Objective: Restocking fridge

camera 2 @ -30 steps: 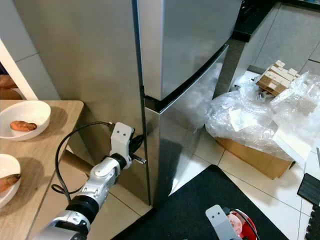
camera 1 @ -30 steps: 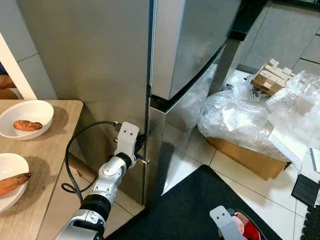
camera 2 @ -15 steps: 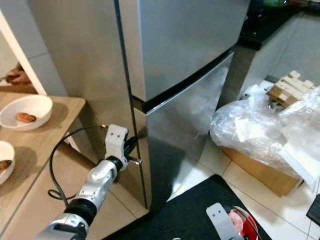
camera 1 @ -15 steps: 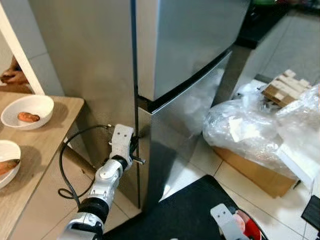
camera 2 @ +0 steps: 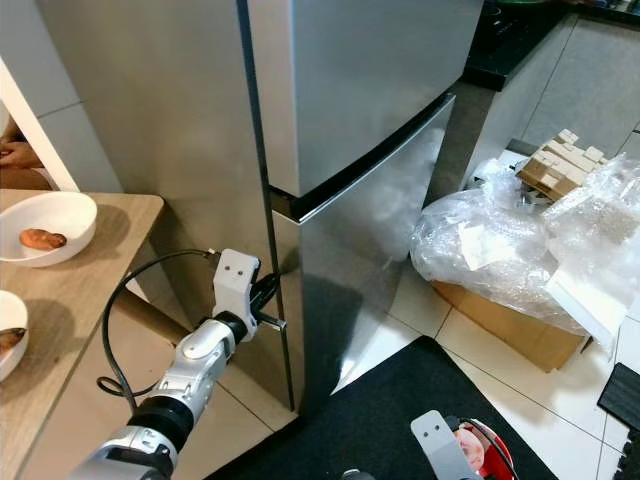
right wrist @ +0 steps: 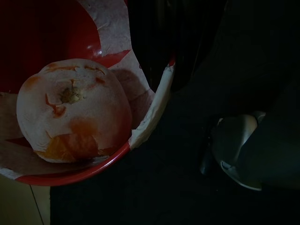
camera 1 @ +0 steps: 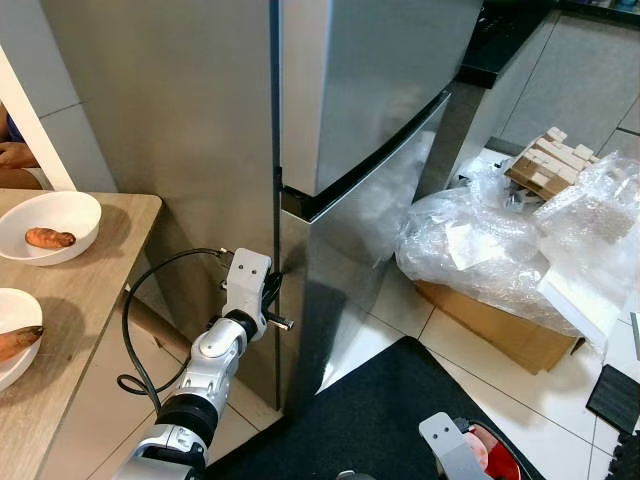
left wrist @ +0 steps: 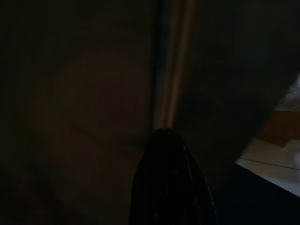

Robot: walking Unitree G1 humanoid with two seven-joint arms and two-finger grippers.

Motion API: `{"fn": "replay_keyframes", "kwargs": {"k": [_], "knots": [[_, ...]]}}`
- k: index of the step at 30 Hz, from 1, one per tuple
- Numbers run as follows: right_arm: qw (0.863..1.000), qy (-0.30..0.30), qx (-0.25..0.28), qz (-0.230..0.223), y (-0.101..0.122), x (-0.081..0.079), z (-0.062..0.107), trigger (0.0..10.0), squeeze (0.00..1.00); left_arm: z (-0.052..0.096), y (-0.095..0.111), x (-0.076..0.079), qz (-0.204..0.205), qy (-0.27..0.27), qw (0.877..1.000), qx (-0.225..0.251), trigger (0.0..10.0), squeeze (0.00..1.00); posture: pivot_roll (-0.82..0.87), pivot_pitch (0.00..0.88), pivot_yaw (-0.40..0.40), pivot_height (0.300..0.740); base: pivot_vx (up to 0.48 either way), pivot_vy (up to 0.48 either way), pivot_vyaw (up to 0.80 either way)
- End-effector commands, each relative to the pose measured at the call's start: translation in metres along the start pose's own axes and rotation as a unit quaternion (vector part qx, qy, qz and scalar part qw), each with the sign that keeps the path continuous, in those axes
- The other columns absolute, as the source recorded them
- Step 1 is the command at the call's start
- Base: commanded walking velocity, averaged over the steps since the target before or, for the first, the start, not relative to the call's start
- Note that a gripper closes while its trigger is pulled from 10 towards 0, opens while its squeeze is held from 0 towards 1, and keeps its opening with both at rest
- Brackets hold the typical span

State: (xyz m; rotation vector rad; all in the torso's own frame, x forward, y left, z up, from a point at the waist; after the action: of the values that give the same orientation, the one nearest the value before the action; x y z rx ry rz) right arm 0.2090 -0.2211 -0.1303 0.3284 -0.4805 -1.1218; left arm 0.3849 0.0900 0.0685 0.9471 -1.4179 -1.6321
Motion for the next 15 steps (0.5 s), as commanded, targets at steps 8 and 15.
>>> {"fn": "replay_keyframes", "kwargs": {"k": [8,15], "knots": [[1.0,-0.004,0.002,-0.004,0.0002,0.0019,0.0003,10.0,0.0,0.0045,-0.0055,-0.0083,-0.001,0.01,1.0,-0.011,10.0,0.0,-0.17,0.119,-0.042,0.7,0.0,-0.042,0.0],[1.0,-0.004,0.002,-0.002,0.0003,0.002,0.0003,10.0,0.0,0.0064,-0.0097,-0.0129,0.015,0.022,0.999,-0.019,10.0,0.0,-0.17,0.12,-0.043,0.7,0.0,-0.274,0.0]]}}
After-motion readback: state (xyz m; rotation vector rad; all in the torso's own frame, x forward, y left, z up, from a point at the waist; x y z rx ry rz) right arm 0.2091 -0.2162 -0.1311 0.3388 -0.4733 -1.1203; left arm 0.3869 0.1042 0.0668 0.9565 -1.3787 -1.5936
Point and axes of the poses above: a point about 5 cm out from each wrist's last joint towards the gripper, its own z axis pointing back from the gripper into the wrist, its own y axis along the axis of the wrist's last joint, x = y × z, the point moved 6 cm from there along -z, pointing out of the wrist towards the gripper, and after that the axes turned 2 degrees about -z, right-handed, at the moved point
